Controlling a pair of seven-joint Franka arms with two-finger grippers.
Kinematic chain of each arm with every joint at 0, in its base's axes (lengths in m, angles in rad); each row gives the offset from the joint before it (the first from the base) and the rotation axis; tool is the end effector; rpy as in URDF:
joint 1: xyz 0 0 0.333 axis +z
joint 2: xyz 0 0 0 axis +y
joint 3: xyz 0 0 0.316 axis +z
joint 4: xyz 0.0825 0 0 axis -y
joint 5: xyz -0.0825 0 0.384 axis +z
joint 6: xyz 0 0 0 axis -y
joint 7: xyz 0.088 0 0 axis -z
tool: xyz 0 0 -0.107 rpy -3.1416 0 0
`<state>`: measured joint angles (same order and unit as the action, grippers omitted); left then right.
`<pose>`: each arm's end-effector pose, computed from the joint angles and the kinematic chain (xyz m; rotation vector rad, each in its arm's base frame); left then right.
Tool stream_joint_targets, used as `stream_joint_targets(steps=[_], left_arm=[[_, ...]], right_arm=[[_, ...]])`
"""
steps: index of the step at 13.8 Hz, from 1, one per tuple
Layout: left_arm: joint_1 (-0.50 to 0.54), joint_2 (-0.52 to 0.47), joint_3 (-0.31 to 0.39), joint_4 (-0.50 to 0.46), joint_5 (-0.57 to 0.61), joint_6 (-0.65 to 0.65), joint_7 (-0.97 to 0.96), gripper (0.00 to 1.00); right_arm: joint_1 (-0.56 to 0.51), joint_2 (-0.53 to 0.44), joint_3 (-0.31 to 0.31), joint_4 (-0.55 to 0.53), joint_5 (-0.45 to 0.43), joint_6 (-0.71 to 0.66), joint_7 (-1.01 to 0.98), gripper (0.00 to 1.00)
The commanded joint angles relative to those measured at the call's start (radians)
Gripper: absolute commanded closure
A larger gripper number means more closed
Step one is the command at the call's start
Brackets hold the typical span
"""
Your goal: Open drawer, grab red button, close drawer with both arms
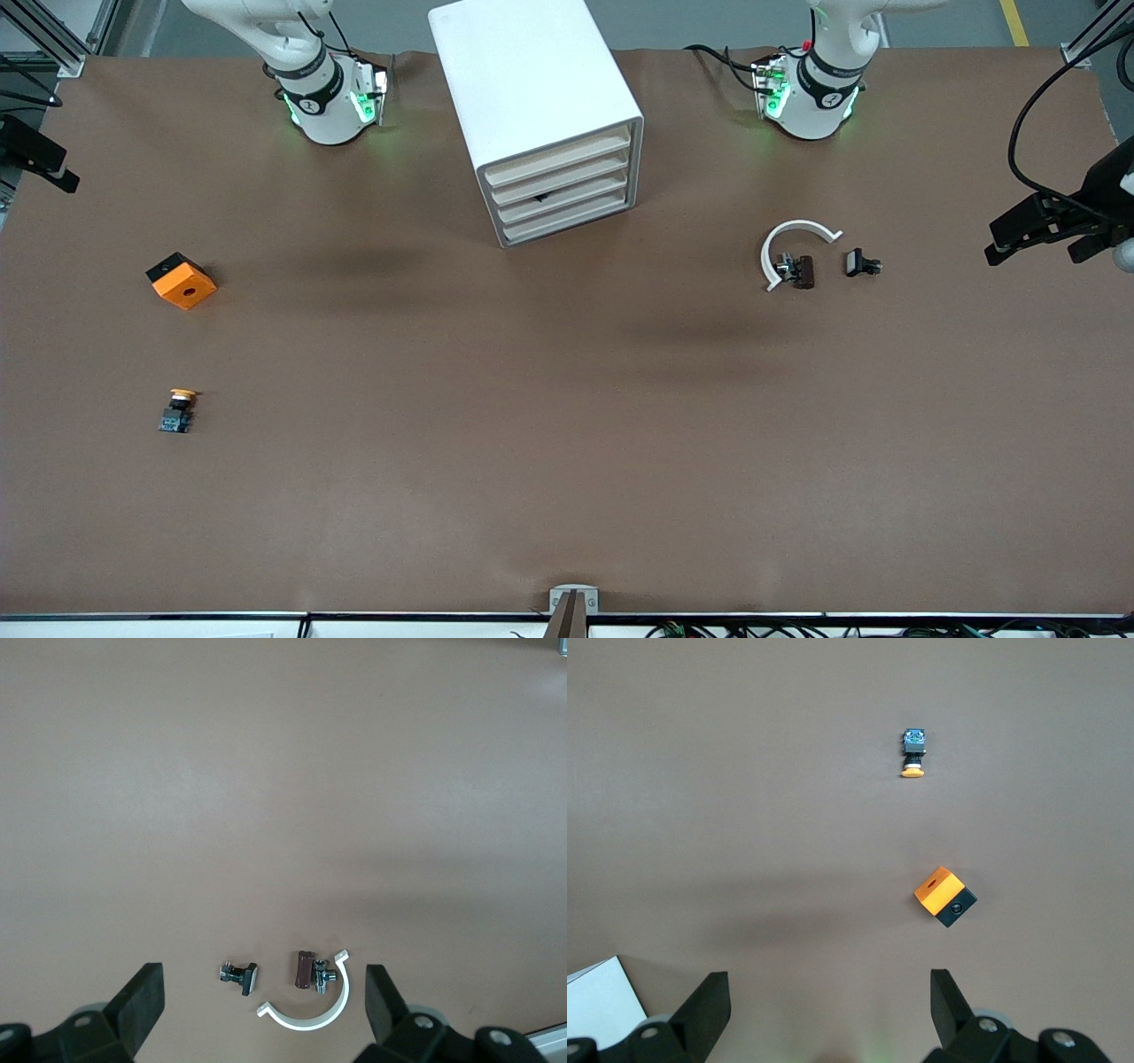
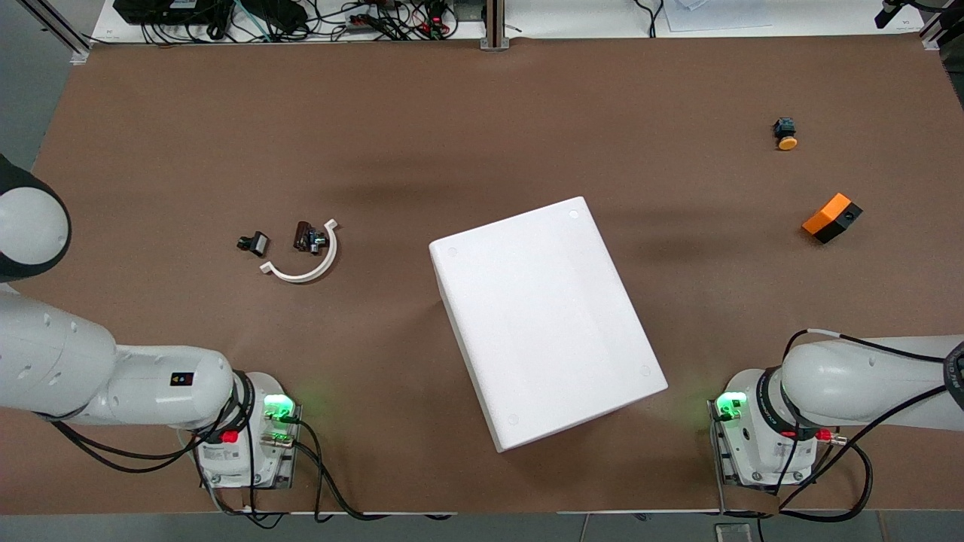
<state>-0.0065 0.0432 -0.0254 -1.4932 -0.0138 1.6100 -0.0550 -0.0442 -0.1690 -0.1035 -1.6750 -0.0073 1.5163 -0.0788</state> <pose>0.5723 -0.0193 0.6406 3.1212 0.0362 0.1138 0.4892 -0.0786 0.6590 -3.1308 0.1064 -0.0164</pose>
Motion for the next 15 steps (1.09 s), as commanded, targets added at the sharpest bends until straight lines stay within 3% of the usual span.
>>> stream_joint_targets(steps=[1, 5, 15], left_arm=[[0.003, 0.003, -0.007, 0.007, 0.014, -0.027, 0.02, 0.0], [0.008, 0.009, -0.007, 0.014, 0.008, -0.027, 0.0, 0.0], [-0.044, 0.225, -0.011, 0.01, -0.005, -0.013, -0.014, 0.0]], right_arm=[[-0.005, -0.023, 0.001, -0.022, -0.008, 0.001, -0.009, 0.0], [-0.005, -0.023, 0.001, -0.023, -0.008, 0.001, -0.009, 0.0], [-0.003, -0.023, 0.001, -0.023, -0.008, 0.001, -0.01, 0.0]])
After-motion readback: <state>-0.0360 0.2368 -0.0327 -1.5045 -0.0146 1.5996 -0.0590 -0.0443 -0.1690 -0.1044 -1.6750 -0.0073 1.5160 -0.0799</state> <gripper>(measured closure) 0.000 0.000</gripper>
